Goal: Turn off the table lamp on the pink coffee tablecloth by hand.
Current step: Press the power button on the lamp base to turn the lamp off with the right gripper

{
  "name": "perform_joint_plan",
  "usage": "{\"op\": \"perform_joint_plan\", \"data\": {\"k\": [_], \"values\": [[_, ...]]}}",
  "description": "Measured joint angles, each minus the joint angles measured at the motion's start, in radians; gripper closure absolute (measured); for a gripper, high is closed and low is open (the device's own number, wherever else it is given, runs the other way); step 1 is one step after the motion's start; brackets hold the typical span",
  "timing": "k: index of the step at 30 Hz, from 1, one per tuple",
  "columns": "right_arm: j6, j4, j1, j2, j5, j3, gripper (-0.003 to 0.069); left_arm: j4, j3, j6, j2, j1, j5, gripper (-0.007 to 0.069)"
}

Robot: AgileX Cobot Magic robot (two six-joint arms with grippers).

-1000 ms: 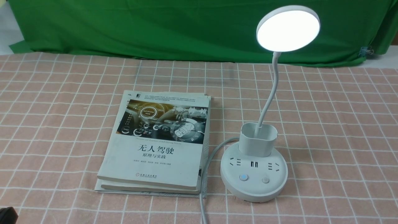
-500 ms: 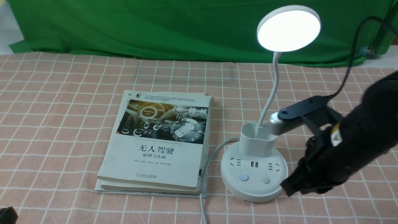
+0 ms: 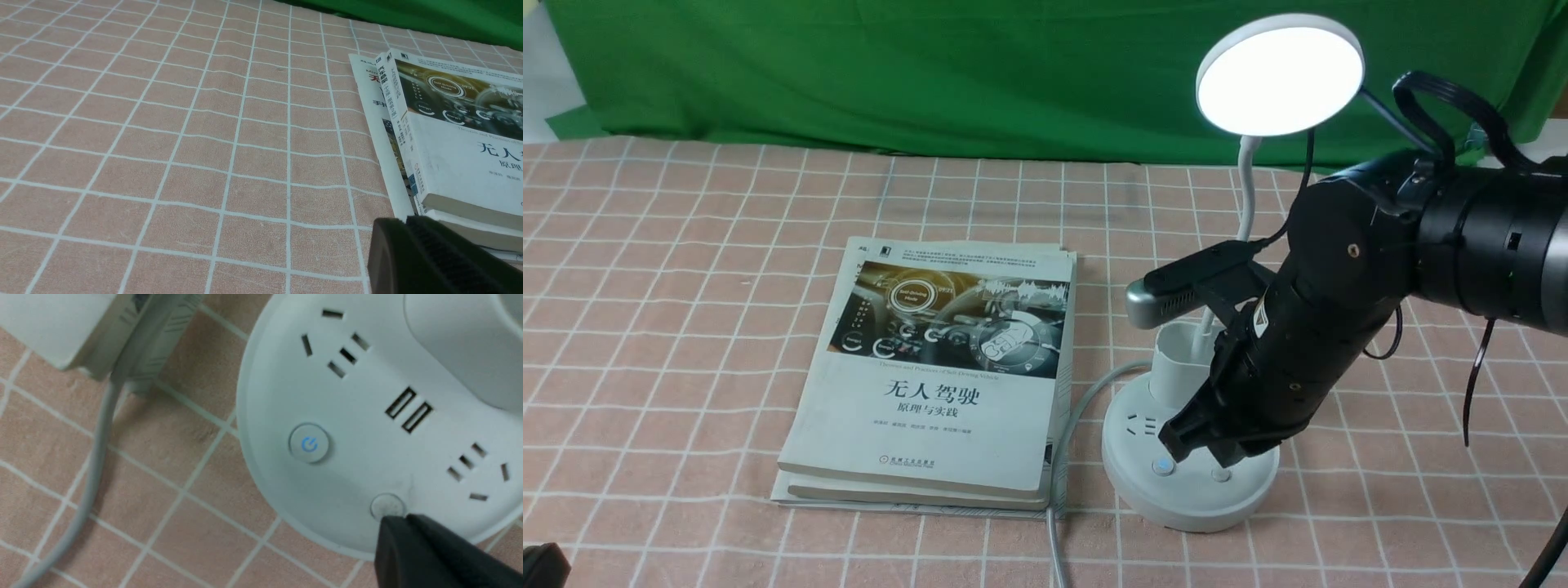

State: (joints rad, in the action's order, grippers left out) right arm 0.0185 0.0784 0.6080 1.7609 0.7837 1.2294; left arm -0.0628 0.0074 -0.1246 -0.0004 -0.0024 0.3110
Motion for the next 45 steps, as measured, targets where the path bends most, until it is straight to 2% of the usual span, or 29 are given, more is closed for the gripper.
{"op": "perform_joint_plan", "data": {"k": [11,45], "values": [[0.026,0.072,-0.038,0.001,0.004,0.001,0.0617,0.000,0.000,0.000,0.000,0.000,0.000,0.0618],[0.039,0.078,-0.042,0.089,0.005,0.012,0.0615,0.000,0.000,0.000,0.000,0.000,0.000,0.0618]]}}
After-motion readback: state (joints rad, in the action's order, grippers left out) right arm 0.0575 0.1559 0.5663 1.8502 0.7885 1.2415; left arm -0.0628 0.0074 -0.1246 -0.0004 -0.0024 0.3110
